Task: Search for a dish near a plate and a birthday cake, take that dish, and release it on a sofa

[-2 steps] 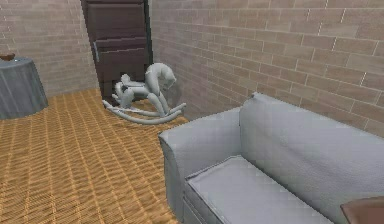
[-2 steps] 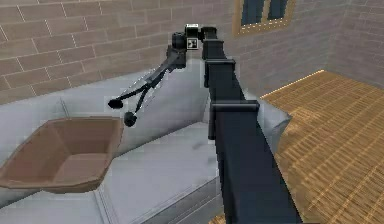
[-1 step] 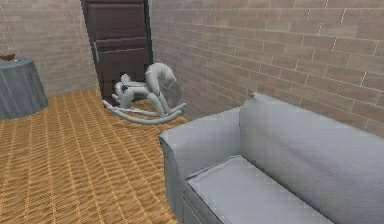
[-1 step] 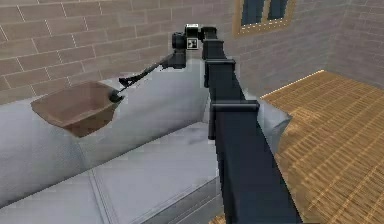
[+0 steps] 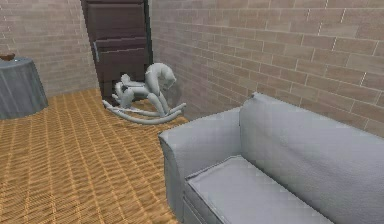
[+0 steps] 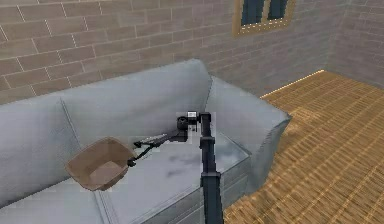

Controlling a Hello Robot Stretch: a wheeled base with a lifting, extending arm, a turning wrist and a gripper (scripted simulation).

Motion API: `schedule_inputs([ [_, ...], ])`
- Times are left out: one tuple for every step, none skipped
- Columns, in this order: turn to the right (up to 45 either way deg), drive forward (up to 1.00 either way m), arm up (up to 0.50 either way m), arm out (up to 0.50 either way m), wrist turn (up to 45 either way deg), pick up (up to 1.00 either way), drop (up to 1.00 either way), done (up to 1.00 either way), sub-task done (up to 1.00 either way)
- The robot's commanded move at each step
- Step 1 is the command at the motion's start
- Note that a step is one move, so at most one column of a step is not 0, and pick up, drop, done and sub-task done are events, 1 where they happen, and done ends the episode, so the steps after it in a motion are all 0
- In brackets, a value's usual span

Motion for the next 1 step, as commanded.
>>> schedule_inputs([
  [0.0,0.0,-0.32,0.0,0.0,0.0,0.0,0.0,0.0],
])
